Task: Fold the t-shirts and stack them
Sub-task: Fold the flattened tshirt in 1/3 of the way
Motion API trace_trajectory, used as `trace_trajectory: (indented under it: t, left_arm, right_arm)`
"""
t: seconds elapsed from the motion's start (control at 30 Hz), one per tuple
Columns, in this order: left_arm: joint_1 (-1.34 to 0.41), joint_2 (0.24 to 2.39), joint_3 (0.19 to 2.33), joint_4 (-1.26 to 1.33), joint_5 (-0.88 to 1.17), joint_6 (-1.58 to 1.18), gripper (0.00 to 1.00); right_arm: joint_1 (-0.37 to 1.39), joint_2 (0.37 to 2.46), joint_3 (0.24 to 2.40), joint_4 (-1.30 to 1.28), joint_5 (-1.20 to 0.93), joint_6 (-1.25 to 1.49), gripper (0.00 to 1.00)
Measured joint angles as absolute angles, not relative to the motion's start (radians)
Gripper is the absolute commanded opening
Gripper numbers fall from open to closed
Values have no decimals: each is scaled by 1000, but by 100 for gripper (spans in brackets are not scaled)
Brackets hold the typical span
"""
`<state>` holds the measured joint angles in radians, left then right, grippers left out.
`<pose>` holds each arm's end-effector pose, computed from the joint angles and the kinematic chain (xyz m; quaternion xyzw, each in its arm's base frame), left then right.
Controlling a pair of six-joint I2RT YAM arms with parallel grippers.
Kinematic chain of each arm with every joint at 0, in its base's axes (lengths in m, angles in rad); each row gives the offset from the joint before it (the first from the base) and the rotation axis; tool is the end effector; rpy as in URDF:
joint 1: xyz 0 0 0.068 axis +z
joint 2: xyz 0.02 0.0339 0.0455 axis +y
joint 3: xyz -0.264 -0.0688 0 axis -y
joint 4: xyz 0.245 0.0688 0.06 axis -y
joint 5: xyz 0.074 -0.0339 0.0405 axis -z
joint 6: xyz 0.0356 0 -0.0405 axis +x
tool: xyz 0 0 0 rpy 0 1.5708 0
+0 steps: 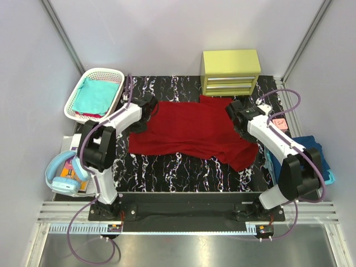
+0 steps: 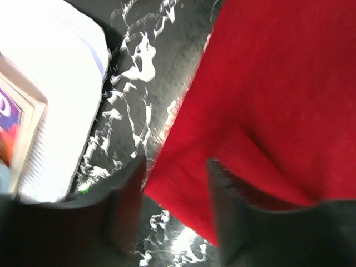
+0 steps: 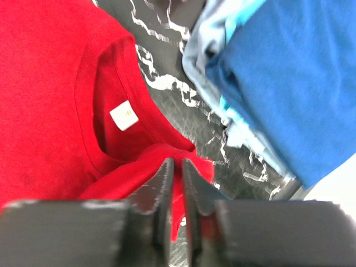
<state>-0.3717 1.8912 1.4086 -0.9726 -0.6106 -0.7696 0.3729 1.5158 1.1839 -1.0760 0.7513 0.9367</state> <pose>0.3427 -0.1117 0.2010 -0.2052 0.9300 0.2228 0.2085 0.2630 0.0768 0.2553 0.2866 0.8823 -0.2439 0.2827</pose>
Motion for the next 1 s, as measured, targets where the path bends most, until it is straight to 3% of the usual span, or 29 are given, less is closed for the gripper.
trace_trajectory:
  t: [0.03,0.07,0.3,0.7,1.0]
  left_arm:
    - [-370,1888,1410,-969,-616,-765,95]
    - [-369,1882,1410,-968,-619,-762,99]
    - [-388,1684,1359,-932,-631,-748,99]
    - [-597,1474,1099,-927,-593,-786,93]
    - [-621,1459,1032,-938,-575,-818,97]
  right_arm:
    - [372,1515,1190,-1073,759,923,32]
    - [372,1512,1193,-1065,770,909,35]
    - [375,1396,1204,-1020,793,798,54]
    - [658,1280,1113,-1077,719,905,51]
    - [687,1278,1097,-1109,696,960,51]
